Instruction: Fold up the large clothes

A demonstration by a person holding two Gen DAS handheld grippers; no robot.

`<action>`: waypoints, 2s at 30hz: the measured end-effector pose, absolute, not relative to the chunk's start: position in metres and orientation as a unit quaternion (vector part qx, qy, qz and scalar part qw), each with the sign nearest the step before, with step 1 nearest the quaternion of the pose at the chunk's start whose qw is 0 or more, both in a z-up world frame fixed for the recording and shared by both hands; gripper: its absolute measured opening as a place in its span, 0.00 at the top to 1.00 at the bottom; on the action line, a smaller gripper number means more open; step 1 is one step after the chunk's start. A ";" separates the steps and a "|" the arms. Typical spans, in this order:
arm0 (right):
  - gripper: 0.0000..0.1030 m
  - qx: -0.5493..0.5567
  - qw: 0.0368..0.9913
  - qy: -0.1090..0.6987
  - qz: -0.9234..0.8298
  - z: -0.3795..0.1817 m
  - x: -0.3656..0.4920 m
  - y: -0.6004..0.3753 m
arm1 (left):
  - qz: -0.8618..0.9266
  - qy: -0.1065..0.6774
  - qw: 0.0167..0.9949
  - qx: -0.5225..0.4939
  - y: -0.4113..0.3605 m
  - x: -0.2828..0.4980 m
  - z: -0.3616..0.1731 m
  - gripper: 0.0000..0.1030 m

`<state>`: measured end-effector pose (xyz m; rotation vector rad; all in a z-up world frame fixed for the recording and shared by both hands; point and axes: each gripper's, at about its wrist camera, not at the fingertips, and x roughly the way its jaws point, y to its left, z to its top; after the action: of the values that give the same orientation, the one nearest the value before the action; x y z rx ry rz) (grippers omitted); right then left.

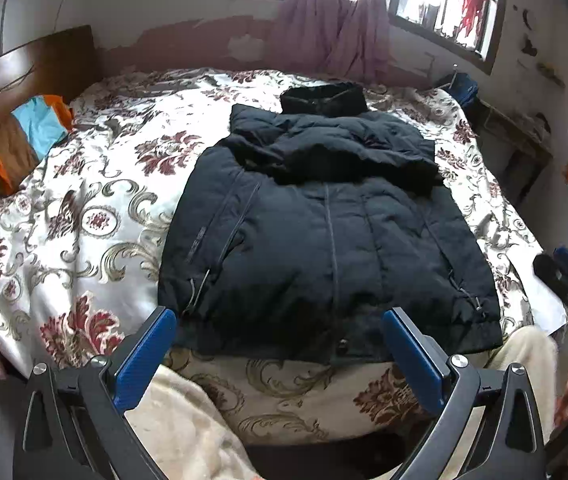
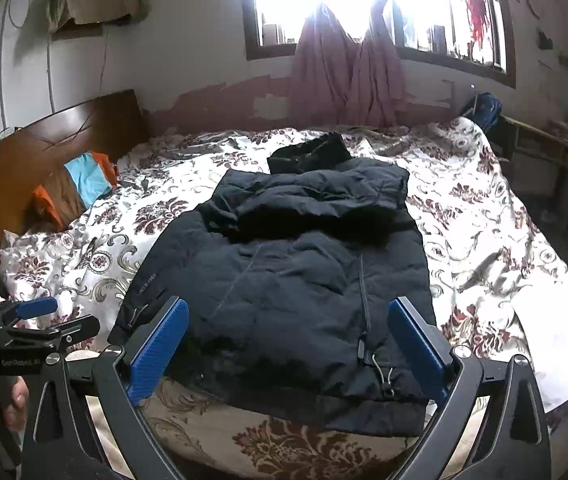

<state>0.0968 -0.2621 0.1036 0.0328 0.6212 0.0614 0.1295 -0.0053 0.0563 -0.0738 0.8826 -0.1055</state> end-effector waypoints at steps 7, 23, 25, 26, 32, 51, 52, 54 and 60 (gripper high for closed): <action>0.05 0.019 0.949 0.313 0.036 0.109 0.092 -0.252 | -0.041 0.417 0.906 -0.060 0.010 0.128 0.058 0.00; 0.05 0.057 0.949 0.297 0.087 0.178 0.135 -0.227 | -0.031 0.386 0.921 -0.047 0.030 0.145 0.093 0.00; 0.05 0.060 0.949 0.299 0.083 0.190 0.141 -0.226 | -0.028 0.376 0.925 -0.039 0.035 0.152 0.105 0.00; 0.05 0.059 0.949 0.297 0.083 0.195 0.142 -0.225 | -0.027 0.372 0.927 -0.036 0.038 0.155 0.110 0.00; 0.05 0.023 0.952 0.297 0.076 0.214 0.158 -0.216 | -0.031 0.368 0.929 -0.026 0.057 0.169 0.129 0.00; 0.05 0.020 0.939 0.330 0.094 0.129 0.367 -0.322 | 0.046 0.341 0.939 -0.007 0.086 0.286 0.145 0.00; 0.05 0.029 0.936 0.341 0.089 0.119 0.385 -0.329 | 0.050 0.341 0.939 -0.009 0.085 0.297 0.139 0.00; 0.05 0.048 0.932 0.348 0.084 0.103 0.418 -0.343 | 0.056 0.335 0.940 -0.021 0.082 0.327 0.124 0.00; 0.05 0.067 0.933 0.344 0.080 0.079 0.491 -0.347 | 0.001 0.323 0.944 -0.073 0.059 0.419 0.097 0.00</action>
<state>0.4907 -0.3471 0.0791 0.1363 0.7028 0.1646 0.4193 0.0593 0.0970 -0.1496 0.6581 0.0013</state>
